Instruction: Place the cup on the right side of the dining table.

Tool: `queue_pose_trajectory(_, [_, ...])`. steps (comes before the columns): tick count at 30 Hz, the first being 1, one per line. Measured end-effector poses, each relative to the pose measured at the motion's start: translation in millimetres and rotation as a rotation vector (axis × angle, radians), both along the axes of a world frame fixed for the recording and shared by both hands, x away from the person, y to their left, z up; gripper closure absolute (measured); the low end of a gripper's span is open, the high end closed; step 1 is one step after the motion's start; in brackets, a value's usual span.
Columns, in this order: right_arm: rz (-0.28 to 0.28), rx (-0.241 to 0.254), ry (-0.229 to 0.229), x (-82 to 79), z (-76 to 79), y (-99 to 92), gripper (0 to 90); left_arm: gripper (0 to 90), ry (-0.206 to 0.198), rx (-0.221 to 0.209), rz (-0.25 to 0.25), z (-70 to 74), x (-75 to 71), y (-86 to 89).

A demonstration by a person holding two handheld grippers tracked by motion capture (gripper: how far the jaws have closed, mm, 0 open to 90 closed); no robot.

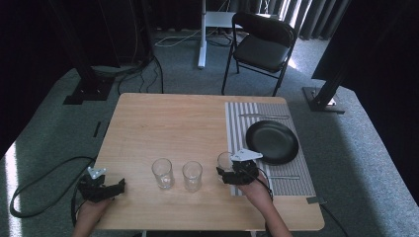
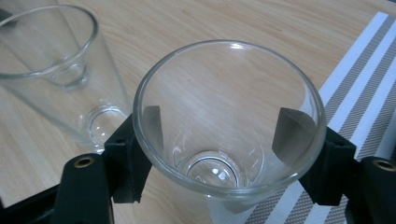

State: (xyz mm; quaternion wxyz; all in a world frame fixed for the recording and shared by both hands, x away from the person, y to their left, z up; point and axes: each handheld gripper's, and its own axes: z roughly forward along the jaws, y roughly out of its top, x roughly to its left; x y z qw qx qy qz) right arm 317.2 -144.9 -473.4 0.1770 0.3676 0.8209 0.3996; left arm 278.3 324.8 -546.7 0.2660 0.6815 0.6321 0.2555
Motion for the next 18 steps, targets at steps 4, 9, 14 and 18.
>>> queue_pose_trajectory(4, [-0.007,0.0,0.001,5.2,1.8,-1.6,28.9,0.7,0.0,0.0,0.0,0.0,0.0,0.0])
queue_pose_trajectory(9, [-0.025,-0.005,-0.003,11.6,3.7,-2.6,28.9,0.7,0.0,0.0,0.0,0.0,0.0,0.0])
queue_pose_trajectory(14, [-0.035,-0.006,-0.001,19.1,5.4,-4.8,28.9,0.7,0.0,0.0,0.0,0.0,0.0,0.0])
queue_pose_trajectory(18, [-0.046,0.0,0.006,24.9,8.7,-6.9,28.9,0.7,0.0,0.0,0.0,0.0,0.0,0.0])
